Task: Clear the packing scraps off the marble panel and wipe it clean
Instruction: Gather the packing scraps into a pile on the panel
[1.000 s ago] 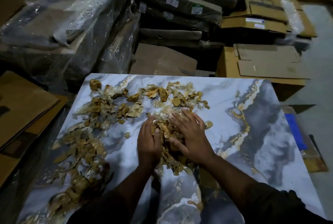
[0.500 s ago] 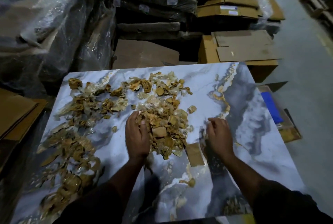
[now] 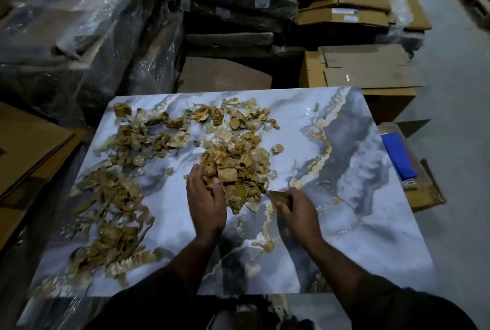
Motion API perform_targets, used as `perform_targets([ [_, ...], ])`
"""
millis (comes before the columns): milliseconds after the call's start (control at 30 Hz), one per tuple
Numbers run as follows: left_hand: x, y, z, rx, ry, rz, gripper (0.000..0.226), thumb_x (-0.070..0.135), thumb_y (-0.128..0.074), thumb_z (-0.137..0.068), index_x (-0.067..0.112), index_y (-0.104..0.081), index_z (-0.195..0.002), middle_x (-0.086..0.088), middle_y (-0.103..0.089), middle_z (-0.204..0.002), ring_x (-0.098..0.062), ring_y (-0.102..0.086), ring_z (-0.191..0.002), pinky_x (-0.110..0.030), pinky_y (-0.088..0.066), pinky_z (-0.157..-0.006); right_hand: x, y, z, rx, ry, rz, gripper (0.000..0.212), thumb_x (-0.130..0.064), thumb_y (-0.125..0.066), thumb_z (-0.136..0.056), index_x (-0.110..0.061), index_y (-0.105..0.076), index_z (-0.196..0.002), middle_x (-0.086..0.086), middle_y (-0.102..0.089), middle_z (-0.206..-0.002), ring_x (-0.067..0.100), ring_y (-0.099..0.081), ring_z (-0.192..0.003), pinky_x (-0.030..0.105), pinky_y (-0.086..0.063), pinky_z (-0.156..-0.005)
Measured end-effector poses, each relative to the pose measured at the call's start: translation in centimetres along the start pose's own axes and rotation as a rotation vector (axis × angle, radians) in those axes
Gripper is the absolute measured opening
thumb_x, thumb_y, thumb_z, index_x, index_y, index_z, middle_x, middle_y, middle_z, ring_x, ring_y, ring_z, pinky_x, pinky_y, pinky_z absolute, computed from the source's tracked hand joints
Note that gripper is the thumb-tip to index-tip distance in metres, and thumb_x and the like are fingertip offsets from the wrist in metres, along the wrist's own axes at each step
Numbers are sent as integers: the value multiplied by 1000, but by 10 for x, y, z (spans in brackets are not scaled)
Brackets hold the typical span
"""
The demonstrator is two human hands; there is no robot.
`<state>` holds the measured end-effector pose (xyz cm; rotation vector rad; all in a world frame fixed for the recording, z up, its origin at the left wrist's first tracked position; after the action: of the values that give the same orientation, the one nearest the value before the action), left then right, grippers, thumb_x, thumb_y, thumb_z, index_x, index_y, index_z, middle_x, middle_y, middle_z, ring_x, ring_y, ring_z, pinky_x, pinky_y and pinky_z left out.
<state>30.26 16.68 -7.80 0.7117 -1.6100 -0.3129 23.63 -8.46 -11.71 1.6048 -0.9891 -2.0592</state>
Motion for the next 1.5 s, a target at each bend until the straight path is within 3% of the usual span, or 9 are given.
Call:
perform_targets([
  [167,4,4,13,-14,-11,-11,61,51,-35,-103,18,-35,-155,-3,-38,-159,-20,-32,-149,-45,-33,-120,-24,27,-3,73,46,-140,12,-14,-68,-93,-23,-62,-88,-7,-59,-83,11,-56,-76,34,-44,-64],
  [367,5,13,13,-28,-8,-13,61,50,-38,-102,17,-39,-153,-4,-41,-156,-19,-35,-146,-42,-35,-118,-90,25,-41,156,165,-29,20,-6,-64,-91,-13,-70,-109,7,-60,-105,26,-59,-96,37,-50,-78],
  [667,-2,14,27,-81,13,-39,65,57,-35,-100,19,-40,-152,-3,-39,-158,-16,-31,-149,-41,-34,-120,-123,-14,-27,-159,417,61,44,-6,-59,-89,-13,-64,-133,9,-66,-129,27,-58,-119,34,-48,-96],
  [833,-6,21,39,-11,29,-56,57,45,-46,-103,19,-38,-153,-1,-35,-160,-16,-31,-149,-43,-36,-119,-86,22,-12,51,360,-34,21,-13,-62,-94,-17,-71,-112,0,-68,-105,16,-63,-94,36,-56,-80],
  [933,-11,26,51,32,44,-81,57,48,-46,-104,22,-35,-154,2,-29,-162,-16,-31,-150,-45,-39,-117,-59,9,15,-154,300,22,10,-26,-69,-92,-22,-73,-101,-6,-67,-93,8,-62,-81,29,-55,-74],
  [1033,-15,27,58,46,53,-108,56,44,-48,-104,21,-34,-153,0,-28,-161,-19,-33,-148,-48,-41,-115,-39,-17,49,-386,357,118,27,-43,-76,-82,-29,-72,-104,-12,-60,-95,6,-58,-89,24,-50,-73],
  [1133,-13,26,61,47,41,-119,59,43,-49,-102,16,-36,-152,-3,-32,-158,-20,-34,-146,-47,-40,-115,-32,-39,63,-461,470,247,24,-31,-73,-82,-25,-73,-105,-4,-57,-100,17,-53,-100,28,-45,-78],
  [1267,-4,28,63,47,9,-105,57,41,-49,-101,15,-39,-150,-3,-35,-154,-20,-37,-144,-44,-40,-115,-35,-39,54,-390,447,197,15,-9,-64,-82,-18,-73,-88,0,-64,-92,19,-56,-92,28,-43,-74],
  [1500,0,40,52,48,-30,-94,54,46,-47,-102,17,-44,-146,-1,-39,-151,-15,-37,-143,-38,-41,-114,-63,4,-12,-147,181,-70,11,-10,-68,-92,-20,-74,-91,-6,-73,-84,8,-67,-75,29,-57,-74],
])
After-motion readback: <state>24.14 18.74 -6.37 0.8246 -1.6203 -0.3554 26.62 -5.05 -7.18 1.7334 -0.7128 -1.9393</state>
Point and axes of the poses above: each hand's wrist, its own z-axis away from the middle knuckle, its own y-axis out of the back of the hand, x = y × z, the point moved 8 cm from there along -z, towards the middle knuckle
